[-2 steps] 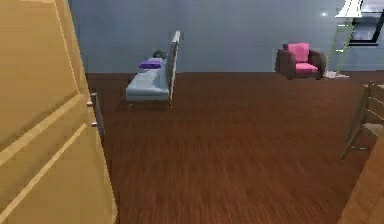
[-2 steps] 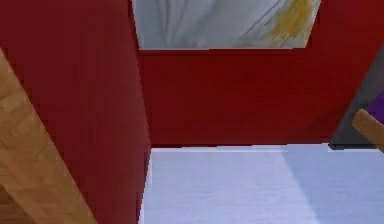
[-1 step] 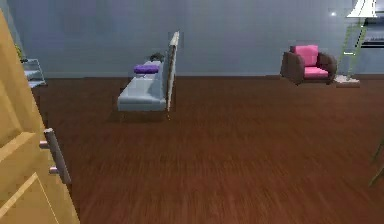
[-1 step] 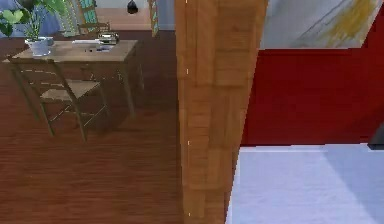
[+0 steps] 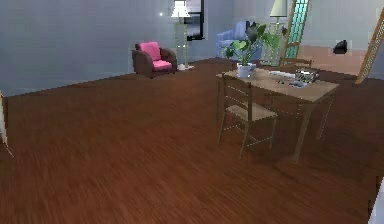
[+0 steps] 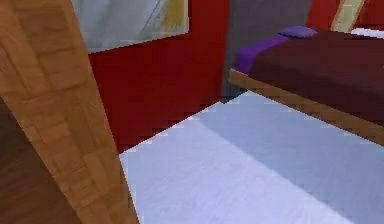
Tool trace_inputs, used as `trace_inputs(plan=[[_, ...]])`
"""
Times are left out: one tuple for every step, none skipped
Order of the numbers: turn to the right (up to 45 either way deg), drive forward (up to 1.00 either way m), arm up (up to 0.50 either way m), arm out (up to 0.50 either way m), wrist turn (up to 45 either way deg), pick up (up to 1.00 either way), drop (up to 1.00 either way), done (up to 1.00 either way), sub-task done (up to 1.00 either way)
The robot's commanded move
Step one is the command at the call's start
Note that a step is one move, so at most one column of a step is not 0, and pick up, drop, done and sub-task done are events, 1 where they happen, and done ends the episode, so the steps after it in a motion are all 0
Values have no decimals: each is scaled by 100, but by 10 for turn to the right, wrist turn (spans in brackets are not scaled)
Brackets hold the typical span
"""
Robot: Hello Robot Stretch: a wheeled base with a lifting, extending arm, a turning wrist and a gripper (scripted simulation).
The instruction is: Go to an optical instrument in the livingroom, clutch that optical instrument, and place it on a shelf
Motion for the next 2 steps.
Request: trace_inputs(plan=[[0,100,0,0,0,0,0,0,0],[0,100,0,0,0,0,0,0,0]])
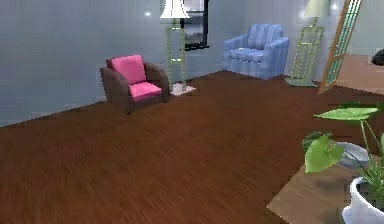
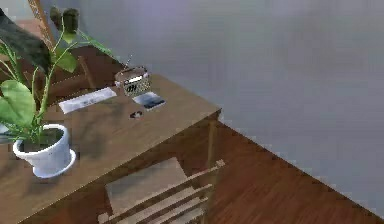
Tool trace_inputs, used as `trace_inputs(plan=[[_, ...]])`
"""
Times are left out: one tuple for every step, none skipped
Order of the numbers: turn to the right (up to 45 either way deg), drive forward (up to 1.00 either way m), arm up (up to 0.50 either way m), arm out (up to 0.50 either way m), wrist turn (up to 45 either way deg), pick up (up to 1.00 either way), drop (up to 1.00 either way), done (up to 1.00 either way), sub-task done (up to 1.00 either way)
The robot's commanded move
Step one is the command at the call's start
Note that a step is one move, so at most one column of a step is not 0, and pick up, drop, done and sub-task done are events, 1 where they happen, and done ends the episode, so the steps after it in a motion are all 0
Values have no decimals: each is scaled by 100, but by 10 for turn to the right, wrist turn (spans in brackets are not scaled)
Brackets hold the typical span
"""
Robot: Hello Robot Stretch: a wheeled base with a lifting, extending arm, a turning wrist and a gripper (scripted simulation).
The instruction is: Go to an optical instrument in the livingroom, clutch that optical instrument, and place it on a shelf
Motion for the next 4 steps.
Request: trace_inputs(plan=[[0,80,0,0,0,0,0,0,0],[150,0,0,0,0,0,0,0,0],[0,100,0,0,0,0,0,0,0],[0,100,0,0,0,0,0,0,0]])
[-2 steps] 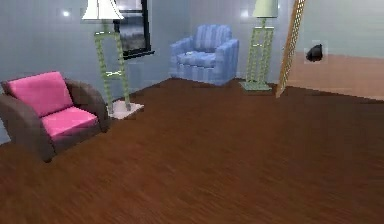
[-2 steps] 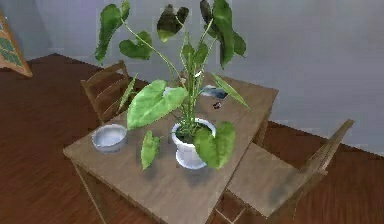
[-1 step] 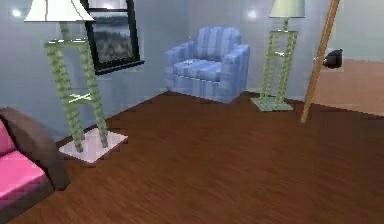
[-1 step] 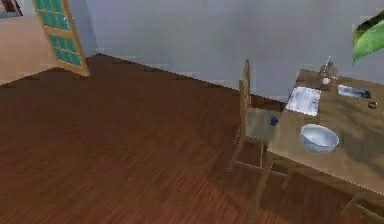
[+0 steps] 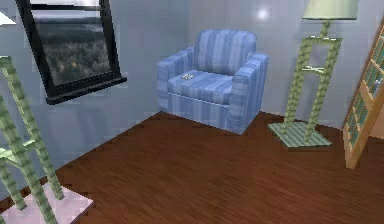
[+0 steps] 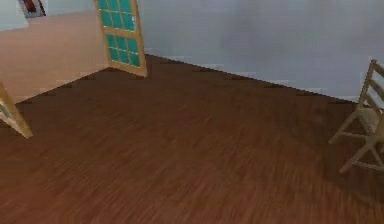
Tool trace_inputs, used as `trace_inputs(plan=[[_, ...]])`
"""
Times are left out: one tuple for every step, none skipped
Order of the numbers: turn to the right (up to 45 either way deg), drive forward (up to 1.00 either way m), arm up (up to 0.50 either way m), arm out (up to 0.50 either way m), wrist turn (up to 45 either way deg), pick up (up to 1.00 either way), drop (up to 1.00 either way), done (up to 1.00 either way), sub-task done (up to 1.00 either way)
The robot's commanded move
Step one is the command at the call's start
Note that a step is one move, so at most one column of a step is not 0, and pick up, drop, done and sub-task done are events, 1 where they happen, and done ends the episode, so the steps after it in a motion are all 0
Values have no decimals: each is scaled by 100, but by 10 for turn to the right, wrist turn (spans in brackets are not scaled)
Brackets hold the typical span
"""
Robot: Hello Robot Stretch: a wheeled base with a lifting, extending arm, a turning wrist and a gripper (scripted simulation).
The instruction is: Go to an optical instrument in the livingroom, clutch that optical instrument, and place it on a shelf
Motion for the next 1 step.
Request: trace_inputs(plan=[[30,0,0,0,0,0,0,0,0]])
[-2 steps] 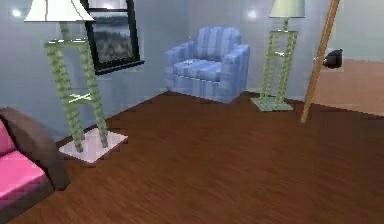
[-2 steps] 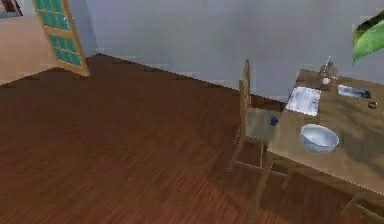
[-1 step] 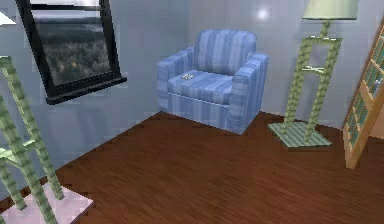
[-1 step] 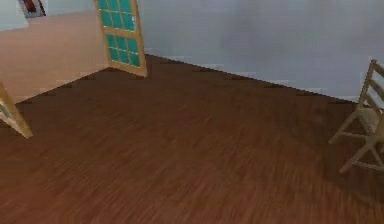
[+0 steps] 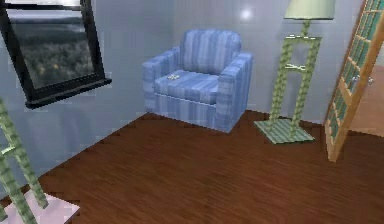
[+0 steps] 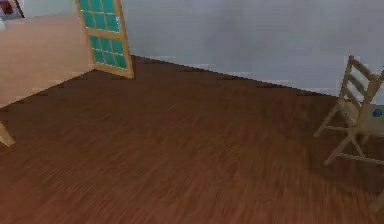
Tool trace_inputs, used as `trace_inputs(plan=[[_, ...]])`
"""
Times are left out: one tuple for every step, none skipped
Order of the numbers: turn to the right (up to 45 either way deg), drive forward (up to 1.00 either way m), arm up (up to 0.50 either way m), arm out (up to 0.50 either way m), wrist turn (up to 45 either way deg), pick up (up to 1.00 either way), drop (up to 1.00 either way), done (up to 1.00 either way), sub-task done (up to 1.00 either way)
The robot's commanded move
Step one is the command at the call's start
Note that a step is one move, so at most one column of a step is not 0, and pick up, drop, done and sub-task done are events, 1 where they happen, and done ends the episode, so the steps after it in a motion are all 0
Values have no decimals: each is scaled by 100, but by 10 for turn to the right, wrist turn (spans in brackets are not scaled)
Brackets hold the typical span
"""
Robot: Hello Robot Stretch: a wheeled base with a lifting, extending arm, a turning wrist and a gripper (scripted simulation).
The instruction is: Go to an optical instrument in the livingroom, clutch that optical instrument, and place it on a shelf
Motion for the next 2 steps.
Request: trace_inputs(plan=[[0,100,0,0,0,0,0,0,0],[0,95,0,0,0,0,0,0,0]])
